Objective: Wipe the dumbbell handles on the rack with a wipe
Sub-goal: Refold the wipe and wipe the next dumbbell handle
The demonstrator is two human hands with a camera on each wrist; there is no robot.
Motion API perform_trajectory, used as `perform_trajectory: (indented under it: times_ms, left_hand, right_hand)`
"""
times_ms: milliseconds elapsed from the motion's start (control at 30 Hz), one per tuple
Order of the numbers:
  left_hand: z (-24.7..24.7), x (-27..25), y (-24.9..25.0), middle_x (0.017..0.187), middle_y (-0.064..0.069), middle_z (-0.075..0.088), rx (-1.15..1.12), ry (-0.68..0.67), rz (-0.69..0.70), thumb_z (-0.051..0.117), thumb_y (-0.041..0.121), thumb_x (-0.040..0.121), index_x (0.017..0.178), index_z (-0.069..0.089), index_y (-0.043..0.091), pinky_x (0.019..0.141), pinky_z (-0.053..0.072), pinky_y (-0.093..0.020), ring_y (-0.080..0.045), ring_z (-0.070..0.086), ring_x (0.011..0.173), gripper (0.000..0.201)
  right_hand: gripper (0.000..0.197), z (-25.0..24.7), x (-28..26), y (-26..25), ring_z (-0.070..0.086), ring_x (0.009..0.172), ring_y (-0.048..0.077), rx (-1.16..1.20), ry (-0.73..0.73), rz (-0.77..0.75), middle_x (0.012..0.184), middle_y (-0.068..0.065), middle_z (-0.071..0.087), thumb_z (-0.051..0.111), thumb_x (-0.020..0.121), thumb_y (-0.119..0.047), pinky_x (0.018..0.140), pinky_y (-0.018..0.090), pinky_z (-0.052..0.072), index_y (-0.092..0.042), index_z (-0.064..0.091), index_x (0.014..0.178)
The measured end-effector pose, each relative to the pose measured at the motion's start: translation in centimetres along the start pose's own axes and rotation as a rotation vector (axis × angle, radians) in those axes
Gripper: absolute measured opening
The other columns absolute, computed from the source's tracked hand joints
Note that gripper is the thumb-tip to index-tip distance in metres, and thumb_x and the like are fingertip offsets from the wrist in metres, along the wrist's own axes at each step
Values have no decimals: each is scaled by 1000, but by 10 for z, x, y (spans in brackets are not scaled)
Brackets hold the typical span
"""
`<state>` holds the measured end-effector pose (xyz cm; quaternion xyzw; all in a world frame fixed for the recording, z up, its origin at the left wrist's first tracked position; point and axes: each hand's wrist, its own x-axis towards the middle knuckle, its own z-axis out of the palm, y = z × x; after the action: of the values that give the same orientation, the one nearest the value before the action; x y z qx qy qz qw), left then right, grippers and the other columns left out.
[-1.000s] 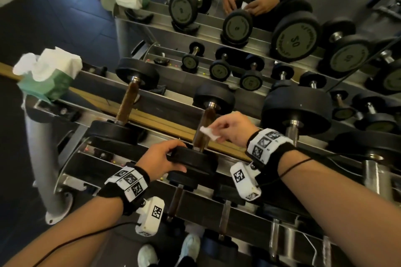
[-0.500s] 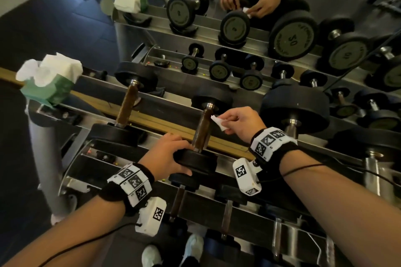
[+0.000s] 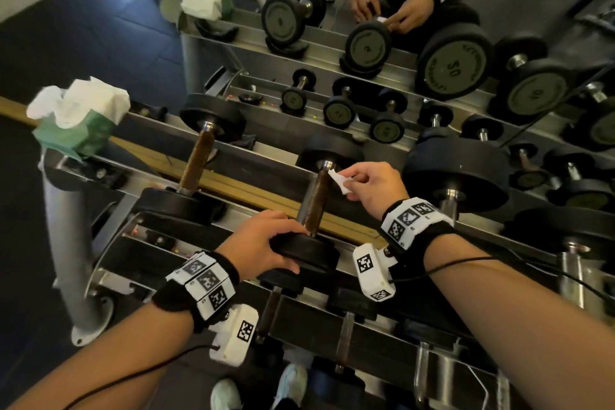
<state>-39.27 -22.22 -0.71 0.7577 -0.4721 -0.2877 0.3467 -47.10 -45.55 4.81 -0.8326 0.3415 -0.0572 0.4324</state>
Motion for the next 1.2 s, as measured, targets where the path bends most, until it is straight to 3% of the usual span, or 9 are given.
perform_trajectory:
  times_ms: [167,300,400,600,767,900,1033,1100,1200]
  left_hand:
    - [-4,5,3,100,36,38,172,-49,68,78,35,76,119,55,45,83,29,-14,17,32,103,49]
    - [-5,10,-4,98,38,28,300,-52,121,76,39,76,120,53,46,79,24,-11,12,25,93,50]
    - [-5,10,-7,98,36,31,282,-40,102,76,45,74,119,54,47,77,25,-12,16,27,100,50]
    - [6,1,-13,100,29,39,152,56,43,76,51,70,119,55,51,81,30,-15,5,37,98,53]
    - [11,-12,-26,115,25,55,-150,173,-57,86,40,62,113,50,50,96,47,-27,4,53,111,63]
    - [10,-20,-41,119,21,59,-189,171,-158,85,35,66,116,53,47,106,45,-40,2,51,118,61]
    - [9,-18,-44,120,21,61,-196,144,-179,83,35,69,122,55,48,107,45,-42,2,52,118,61]
    - [9,-17,-44,119,22,61,-202,130,-181,83,39,68,122,54,50,106,45,-41,3,52,118,61]
    - [11,-15,-44,118,27,60,-251,94,-187,80,48,65,121,53,53,105,44,-36,7,52,116,62]
  right_hand:
    - [18,5,3,-2,70,77,19,-84,14,-54,80,0,72,66,87,-12,81,42,58,-27,75,89]
    - [16,9,10,-1,70,84,19,-113,9,-89,87,2,73,67,87,-14,85,41,57,-26,75,95]
    - [16,13,14,0,69,84,17,-139,-4,-101,87,-1,73,67,88,-15,85,40,57,-26,75,96]
    - [17,26,17,-9,62,90,17,-343,19,-186,94,-5,63,64,89,-19,87,36,53,-25,74,101]
    - [14,28,0,-16,59,92,17,-472,-144,-224,93,-6,57,59,94,-27,83,30,48,-26,72,97]
    - [13,26,-19,-20,62,98,18,-484,-401,-171,104,-1,65,62,92,-32,92,38,52,-26,72,96]
    - [11,23,-23,-25,66,93,14,-399,-652,-59,103,-3,67,71,85,-20,90,39,56,-30,73,89]
    - [19,20,-13,-25,62,98,14,-486,-509,-160,106,-4,66,69,85,-15,94,39,53,-28,73,100]
    - [23,15,6,-29,61,97,18,-358,-89,-243,102,-2,62,63,89,-12,90,37,53,-23,72,107]
